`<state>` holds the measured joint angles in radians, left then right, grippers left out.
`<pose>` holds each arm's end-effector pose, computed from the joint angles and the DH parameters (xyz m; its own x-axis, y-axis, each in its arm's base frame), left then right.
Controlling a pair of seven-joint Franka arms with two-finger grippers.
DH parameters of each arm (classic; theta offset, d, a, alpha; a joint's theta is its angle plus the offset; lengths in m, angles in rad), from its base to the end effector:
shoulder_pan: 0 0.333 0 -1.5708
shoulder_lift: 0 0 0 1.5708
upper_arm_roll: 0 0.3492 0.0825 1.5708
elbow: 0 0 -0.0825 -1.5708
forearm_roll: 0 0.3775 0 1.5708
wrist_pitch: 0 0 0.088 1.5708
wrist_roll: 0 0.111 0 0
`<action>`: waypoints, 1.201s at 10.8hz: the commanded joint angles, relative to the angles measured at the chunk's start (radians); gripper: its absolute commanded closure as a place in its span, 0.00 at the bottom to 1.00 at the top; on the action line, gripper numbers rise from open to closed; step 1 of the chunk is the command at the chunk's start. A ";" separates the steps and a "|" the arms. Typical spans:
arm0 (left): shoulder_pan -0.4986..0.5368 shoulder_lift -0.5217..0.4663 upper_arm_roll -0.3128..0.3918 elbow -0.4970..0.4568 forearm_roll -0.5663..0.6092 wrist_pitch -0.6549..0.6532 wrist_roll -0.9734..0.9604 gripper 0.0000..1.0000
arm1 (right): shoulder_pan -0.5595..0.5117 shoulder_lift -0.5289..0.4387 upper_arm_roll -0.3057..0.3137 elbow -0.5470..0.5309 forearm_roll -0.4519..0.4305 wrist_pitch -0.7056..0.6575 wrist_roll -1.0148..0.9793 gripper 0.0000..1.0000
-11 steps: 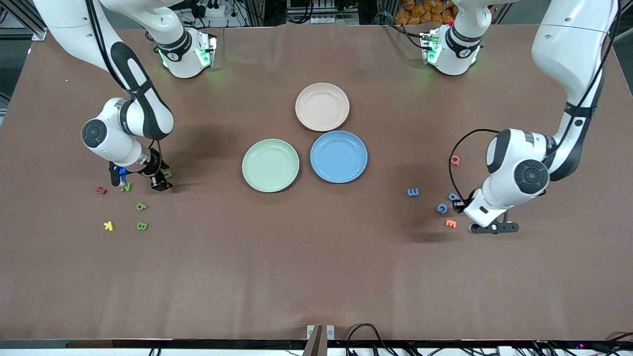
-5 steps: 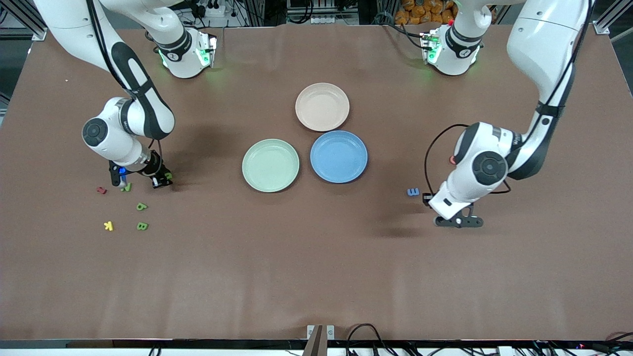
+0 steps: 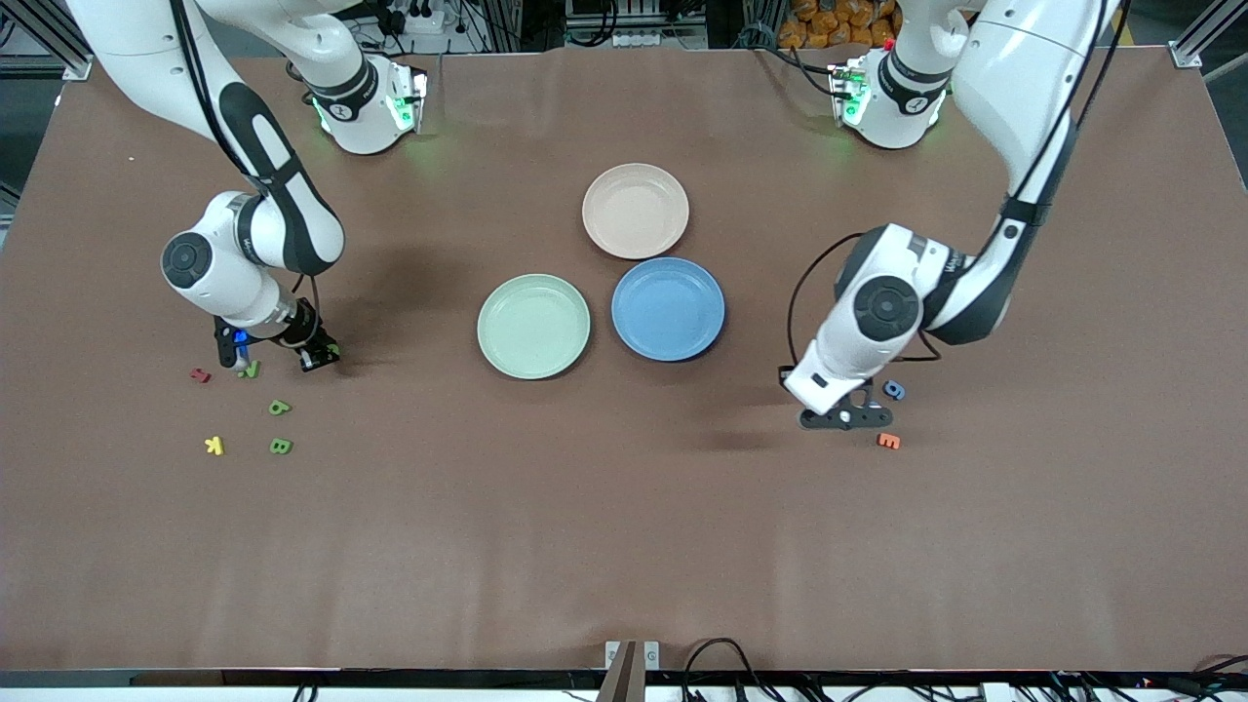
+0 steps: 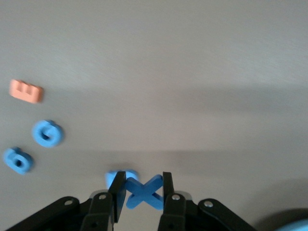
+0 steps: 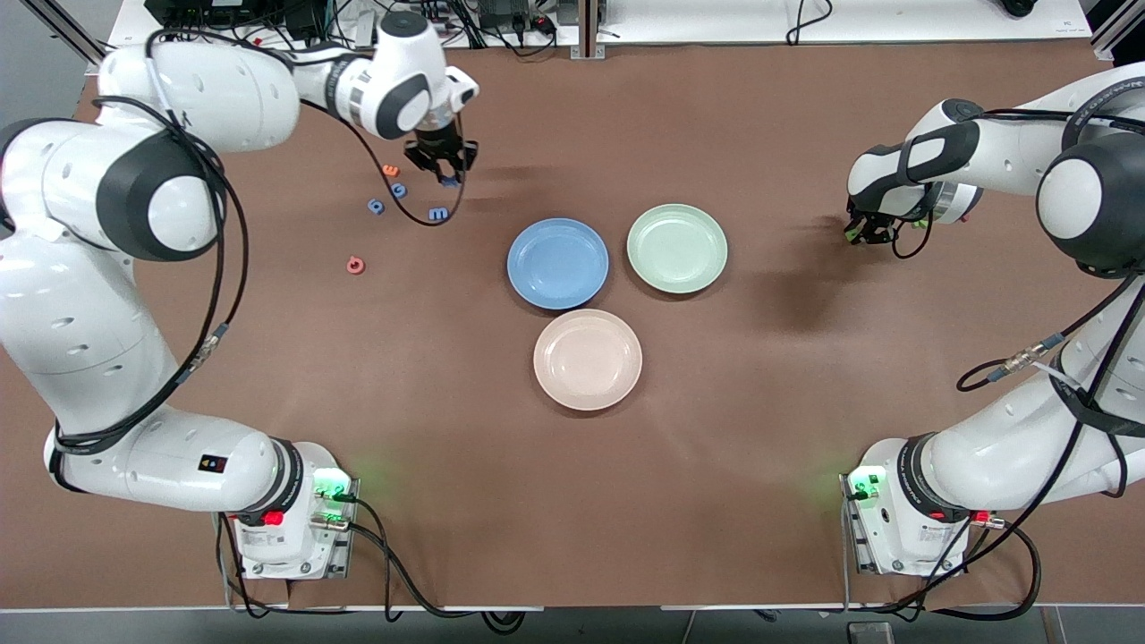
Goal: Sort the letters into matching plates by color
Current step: 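Carry the X to the blue plate while the right gripper carries u to green plate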
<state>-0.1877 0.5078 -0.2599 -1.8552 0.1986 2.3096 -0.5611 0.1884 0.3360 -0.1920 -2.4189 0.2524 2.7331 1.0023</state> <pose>0.5927 -0.2640 0.2812 0.9998 0.0067 -0.0176 0.0062 -0.9995 -0.0311 0.4971 -0.0137 0.2073 0.3359 -0.9412 -0.0358 -0.9419 -0.3358 -0.0078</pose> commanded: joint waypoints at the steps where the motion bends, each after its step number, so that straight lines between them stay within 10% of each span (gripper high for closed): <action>1: -0.082 -0.006 0.004 0.004 0.018 -0.018 -0.152 1.00 | 0.013 -0.023 -0.007 -0.009 0.007 -0.024 -0.147 0.78; 8: -0.222 0.034 0.002 0.042 0.016 -0.018 -0.397 1.00 | 0.043 -0.026 -0.004 0.064 -0.013 -0.142 -0.690 0.81; 13: -0.328 0.058 0.002 0.044 0.016 -0.012 -0.560 1.00 | 0.136 -0.026 -0.003 0.104 -0.194 -0.142 -0.927 0.82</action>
<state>-0.4664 0.5411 -0.2627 -1.8374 0.1986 2.3091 -1.0314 0.2601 0.3301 -0.1892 -2.3281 0.1488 2.6063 0.1180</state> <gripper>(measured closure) 0.652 0.740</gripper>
